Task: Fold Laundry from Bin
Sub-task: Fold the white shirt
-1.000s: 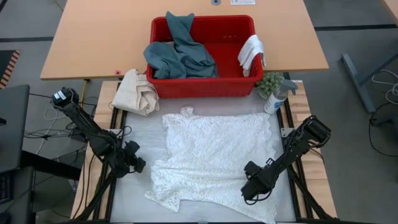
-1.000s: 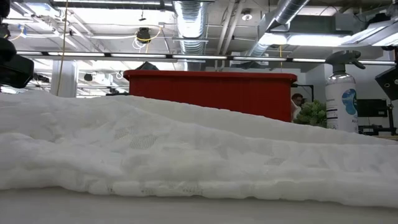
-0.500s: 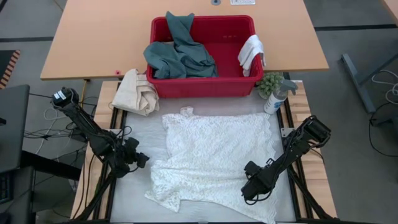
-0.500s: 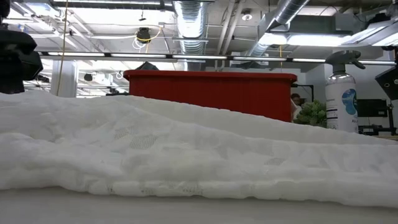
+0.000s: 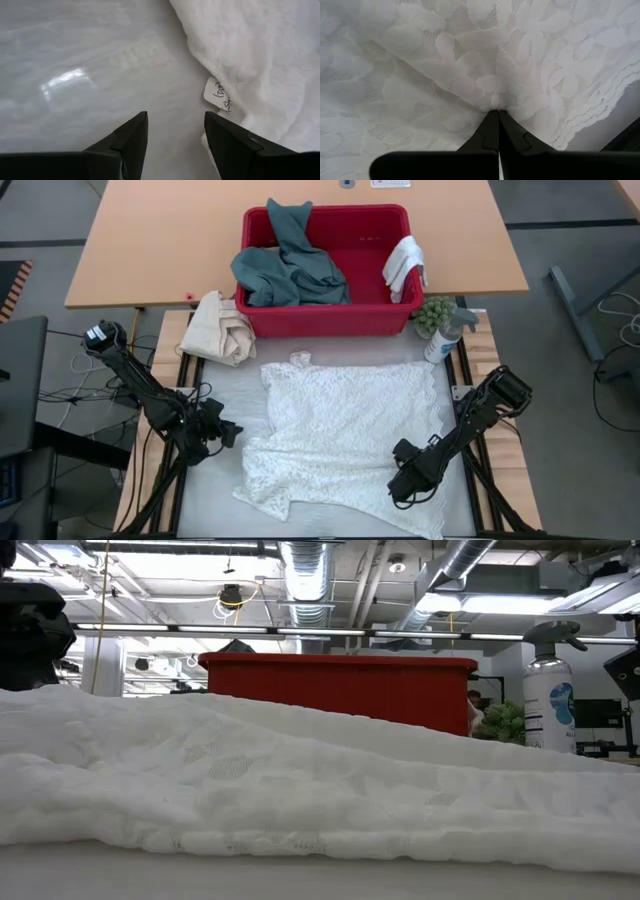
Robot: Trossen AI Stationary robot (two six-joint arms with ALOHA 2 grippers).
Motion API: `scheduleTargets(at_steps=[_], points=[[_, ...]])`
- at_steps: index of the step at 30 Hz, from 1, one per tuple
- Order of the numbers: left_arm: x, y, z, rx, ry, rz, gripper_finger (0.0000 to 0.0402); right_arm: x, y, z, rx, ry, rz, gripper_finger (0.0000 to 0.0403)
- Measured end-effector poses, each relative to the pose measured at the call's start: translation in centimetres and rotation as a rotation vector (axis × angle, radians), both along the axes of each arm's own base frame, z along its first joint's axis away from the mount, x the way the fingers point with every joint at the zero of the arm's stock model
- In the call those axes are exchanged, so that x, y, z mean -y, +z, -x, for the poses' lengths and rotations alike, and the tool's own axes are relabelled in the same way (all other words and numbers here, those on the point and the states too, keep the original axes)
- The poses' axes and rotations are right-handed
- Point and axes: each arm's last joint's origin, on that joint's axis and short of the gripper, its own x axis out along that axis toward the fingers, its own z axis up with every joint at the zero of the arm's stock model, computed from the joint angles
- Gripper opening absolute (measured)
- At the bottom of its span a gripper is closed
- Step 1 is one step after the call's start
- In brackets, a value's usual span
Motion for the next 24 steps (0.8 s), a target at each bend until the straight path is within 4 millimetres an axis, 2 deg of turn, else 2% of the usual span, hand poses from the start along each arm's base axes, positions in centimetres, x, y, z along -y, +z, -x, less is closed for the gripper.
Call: scheduleTargets(at_steps=[24], points=[[0.2,-0.05,0.02,-0.033,-0.025,0.045,0.0183,0.01,-0.01,-0.01,0.002,-0.001,0.003,0.0021]])
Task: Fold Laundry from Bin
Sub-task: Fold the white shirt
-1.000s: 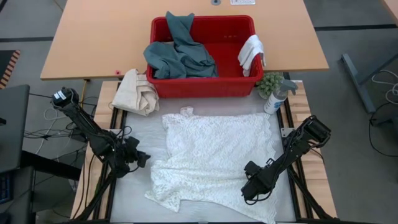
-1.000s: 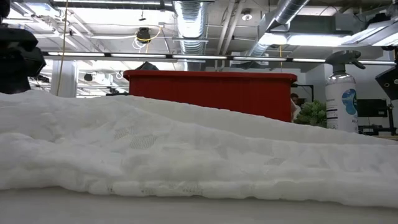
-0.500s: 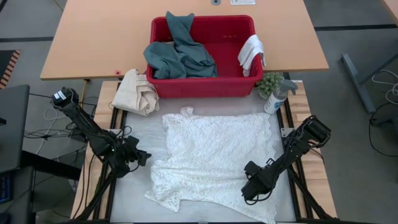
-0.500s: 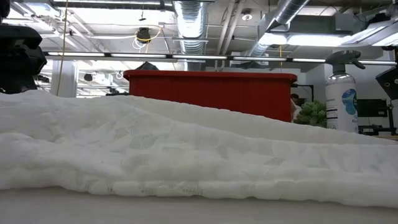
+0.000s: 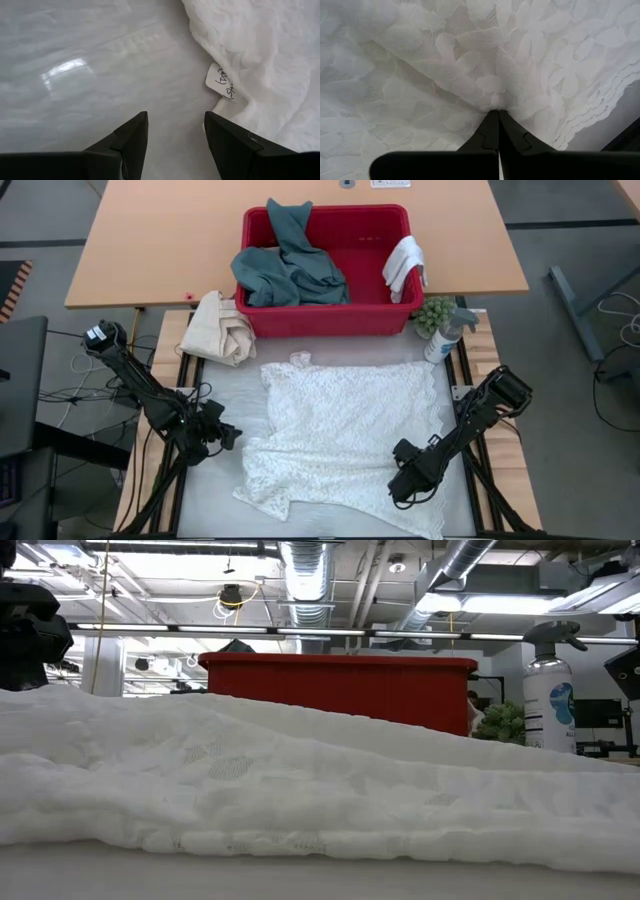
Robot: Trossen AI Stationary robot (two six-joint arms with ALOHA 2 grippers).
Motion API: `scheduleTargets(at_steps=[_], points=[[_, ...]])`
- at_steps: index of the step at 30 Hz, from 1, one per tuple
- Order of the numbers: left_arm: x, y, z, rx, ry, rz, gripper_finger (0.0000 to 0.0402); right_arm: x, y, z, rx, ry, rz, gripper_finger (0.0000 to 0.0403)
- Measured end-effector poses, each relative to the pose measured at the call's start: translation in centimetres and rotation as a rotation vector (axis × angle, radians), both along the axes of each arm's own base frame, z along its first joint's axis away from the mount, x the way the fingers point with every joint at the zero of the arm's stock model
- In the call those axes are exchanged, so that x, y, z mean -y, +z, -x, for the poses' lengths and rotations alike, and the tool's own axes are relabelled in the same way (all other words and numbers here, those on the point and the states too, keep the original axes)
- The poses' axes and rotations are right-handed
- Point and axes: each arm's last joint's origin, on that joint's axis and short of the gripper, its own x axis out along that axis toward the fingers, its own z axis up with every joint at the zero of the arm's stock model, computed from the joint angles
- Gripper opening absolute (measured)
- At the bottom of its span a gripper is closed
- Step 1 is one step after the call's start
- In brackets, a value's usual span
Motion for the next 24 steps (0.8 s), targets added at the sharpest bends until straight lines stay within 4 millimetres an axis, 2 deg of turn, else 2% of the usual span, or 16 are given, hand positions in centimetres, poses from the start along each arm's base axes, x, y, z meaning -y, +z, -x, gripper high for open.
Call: scheduleTargets(at_steps=[24], points=[[-0.12,0.07,-0.06,0.035,0.025,-0.03,0.0183,0.01,0.0,0.0,0.0,0.002,0.001,0.0021]])
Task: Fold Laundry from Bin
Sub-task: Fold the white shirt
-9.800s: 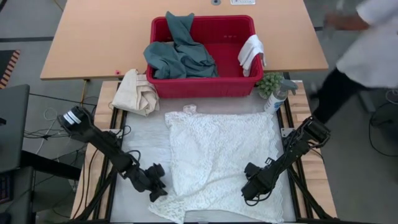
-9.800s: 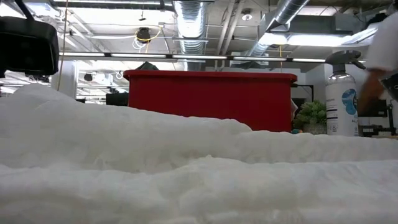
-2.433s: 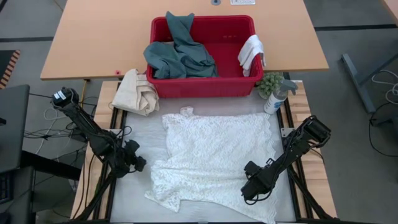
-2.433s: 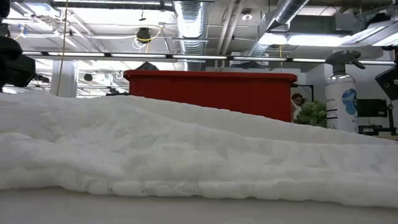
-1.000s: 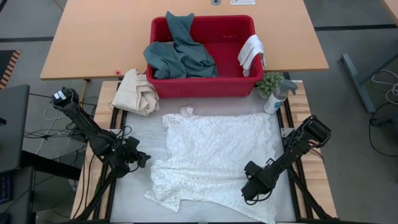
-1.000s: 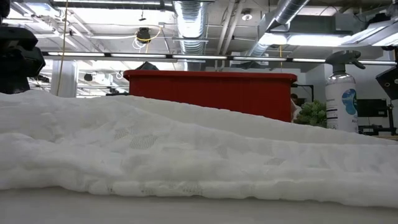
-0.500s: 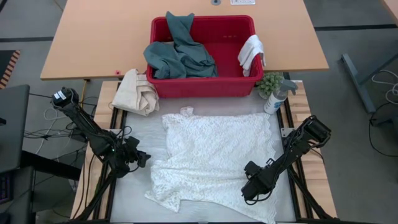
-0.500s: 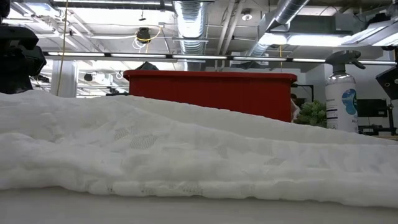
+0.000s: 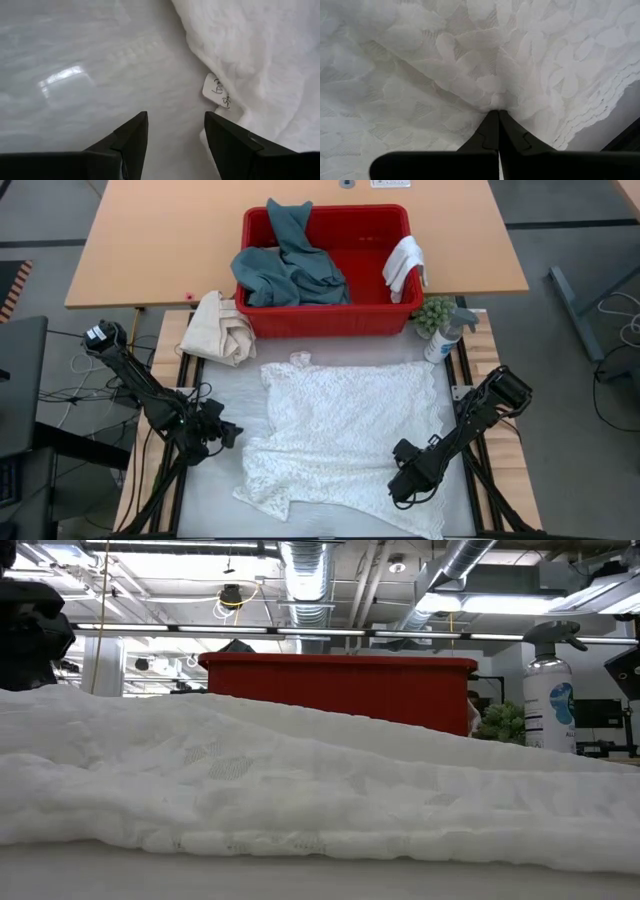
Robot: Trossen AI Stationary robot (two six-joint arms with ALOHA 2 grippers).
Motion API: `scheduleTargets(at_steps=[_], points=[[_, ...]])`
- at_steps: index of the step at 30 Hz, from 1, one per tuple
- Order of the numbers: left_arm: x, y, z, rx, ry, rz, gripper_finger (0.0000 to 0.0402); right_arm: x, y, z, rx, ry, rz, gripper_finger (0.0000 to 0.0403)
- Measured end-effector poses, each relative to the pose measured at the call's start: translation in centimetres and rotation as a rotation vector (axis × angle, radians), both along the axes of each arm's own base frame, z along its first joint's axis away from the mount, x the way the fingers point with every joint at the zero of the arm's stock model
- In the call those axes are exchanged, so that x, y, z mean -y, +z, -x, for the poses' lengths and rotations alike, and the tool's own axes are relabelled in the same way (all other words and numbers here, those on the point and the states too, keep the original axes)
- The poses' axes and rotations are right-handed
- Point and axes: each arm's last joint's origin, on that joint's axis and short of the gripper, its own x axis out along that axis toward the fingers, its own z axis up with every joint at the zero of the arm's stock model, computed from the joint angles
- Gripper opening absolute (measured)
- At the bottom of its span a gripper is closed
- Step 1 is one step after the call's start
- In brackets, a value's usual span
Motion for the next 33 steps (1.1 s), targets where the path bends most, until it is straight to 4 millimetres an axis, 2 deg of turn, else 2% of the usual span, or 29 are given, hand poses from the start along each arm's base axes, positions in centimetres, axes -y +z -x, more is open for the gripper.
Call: scheduleTargets(at_steps=[5,11,16,22,29,33], points=[[-0.2,0.1,-0.1,0.053,0.027,-0.057,0.0183,0.0,0.0,0.0,0.0,0.0,0.0,0.0022],[-1.3,0.0,-1.1,0.096,0.152,-0.181,0.0183,0.0,0.0,0.0,0.001,0.0,0.001,0.0024],[-3.3,-0.9,-2.6,0.055,0.254,-0.241,0.0186,0.0,0.0,0.0,0.003,0.001,0.003,0.0025],[-5.9,-2.1,-4.6,0.109,0.273,-0.235,0.0215,0.0,0.0,0.0,0.004,0.001,0.004,0.0025],[-9.6,-2.8,-4.7,0.046,0.397,-0.221,0.0261,0.0,0.0,0.0,0.004,0.001,0.004,0.0025],[-11.0,-2.5,-5.2,0.117,0.421,-0.193,0.0278,0.0,0.0,0.0,0.005,0.002,0.005,0.0026]])
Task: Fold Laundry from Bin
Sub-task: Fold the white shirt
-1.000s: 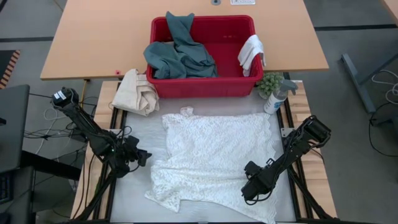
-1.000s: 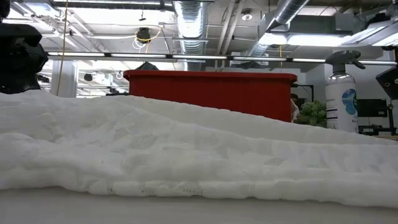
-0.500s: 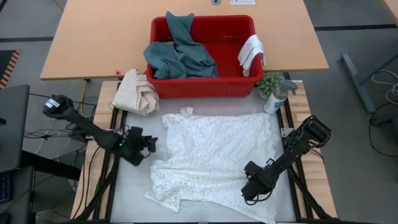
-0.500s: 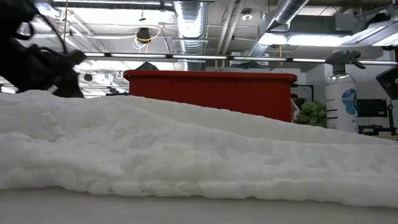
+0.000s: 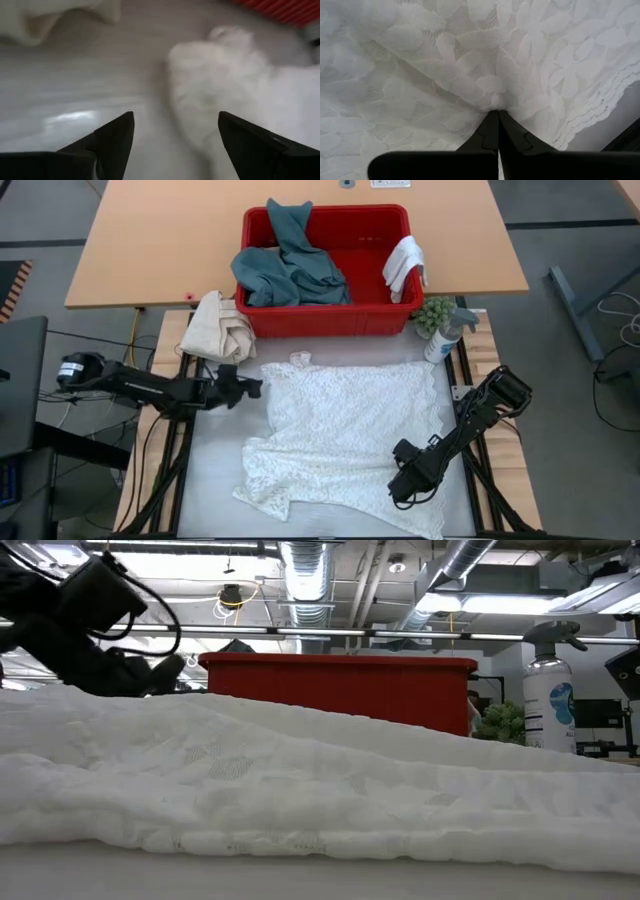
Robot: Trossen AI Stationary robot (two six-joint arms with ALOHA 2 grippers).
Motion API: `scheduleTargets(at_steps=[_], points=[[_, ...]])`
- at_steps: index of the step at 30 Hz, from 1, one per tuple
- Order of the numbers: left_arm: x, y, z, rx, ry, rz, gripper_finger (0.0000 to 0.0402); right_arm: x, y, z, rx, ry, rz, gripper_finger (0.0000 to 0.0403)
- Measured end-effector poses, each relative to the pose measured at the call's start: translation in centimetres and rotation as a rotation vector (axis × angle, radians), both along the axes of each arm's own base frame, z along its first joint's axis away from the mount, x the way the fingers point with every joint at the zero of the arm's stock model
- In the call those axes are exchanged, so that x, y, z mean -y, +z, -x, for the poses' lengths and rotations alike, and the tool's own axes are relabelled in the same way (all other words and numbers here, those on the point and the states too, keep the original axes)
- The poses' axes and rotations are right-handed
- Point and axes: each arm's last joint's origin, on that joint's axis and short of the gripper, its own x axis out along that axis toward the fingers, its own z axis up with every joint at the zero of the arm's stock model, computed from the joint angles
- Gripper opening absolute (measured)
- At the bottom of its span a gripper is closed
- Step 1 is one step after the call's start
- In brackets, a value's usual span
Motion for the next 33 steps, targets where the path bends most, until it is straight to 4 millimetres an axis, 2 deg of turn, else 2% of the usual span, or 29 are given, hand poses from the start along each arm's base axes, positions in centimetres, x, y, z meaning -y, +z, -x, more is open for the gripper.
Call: scheduleTargets(at_steps=[5,11,17,20,24,30,31,33], points=[[-1.4,0.3,-0.6,0.078,-0.01,-0.007,0.0279,0.0,0.0,0.0,0.001,0.008,0.0,0.0026],[-2.1,-1.0,-1.4,0.049,-0.035,0.045,0.0279,0.0,0.0,0.0,0.001,0.01,0.0,0.0026],[-2.5,-1.6,-3.3,0.151,-0.079,0.045,0.0279,0.0,0.0,0.0,-0.001,0.05,-0.005,0.0026],[-2.8,-1.7,-4.6,0.155,-0.128,0.058,0.0264,0.0,0.0,0.0,0.0,0.051,-0.004,0.0026],[-2.9,-1.8,-5.8,0.113,-0.208,0.069,0.0201,0.0,0.0,0.0,0.0,0.052,-0.004,0.0026],[-2.9,0.2,-6.9,0.23,-0.278,0.091,0.0035,0.0,0.0,0.0,0.0,0.052,-0.004,0.0026],[-2.9,0.7,-6.9,0.248,-0.288,0.09,0.0019,0.0,0.0,0.0,0.0,0.052,-0.005,0.0026],[-2.9,2.0,-7.0,0.304,-0.302,0.078,0.0011,0.0,0.0,0.0,0.001,0.052,-0.005,0.0026]])
